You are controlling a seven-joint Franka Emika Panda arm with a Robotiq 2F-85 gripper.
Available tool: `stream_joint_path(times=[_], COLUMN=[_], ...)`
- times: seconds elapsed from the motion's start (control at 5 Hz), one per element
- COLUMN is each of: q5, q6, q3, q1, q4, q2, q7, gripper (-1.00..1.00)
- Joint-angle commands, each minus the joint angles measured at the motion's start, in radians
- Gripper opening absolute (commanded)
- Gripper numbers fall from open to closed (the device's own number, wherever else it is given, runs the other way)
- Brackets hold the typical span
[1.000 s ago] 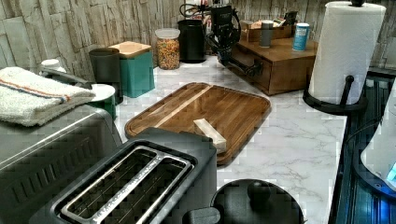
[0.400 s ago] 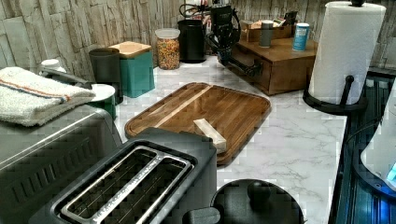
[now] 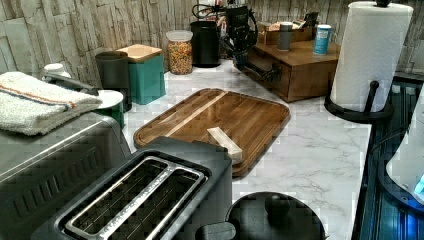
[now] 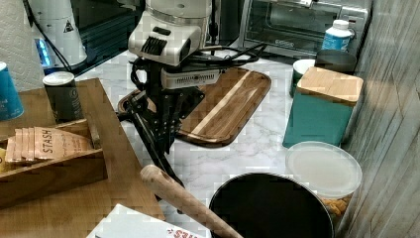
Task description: Close the drawer.
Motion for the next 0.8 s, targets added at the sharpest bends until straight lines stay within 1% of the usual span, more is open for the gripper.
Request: stream_joint_path(times=[0.2, 0.8], q5=[-0.076, -0.070], q6=[-0.005, -0.004], q3=[-0.179, -0.189], q1=[-0.157, -0.148], q4=[-0.002, -0.002], q2=[-0.002, 0.000], q7=[-0.017, -0.021], gripper=[-1.00, -1.00])
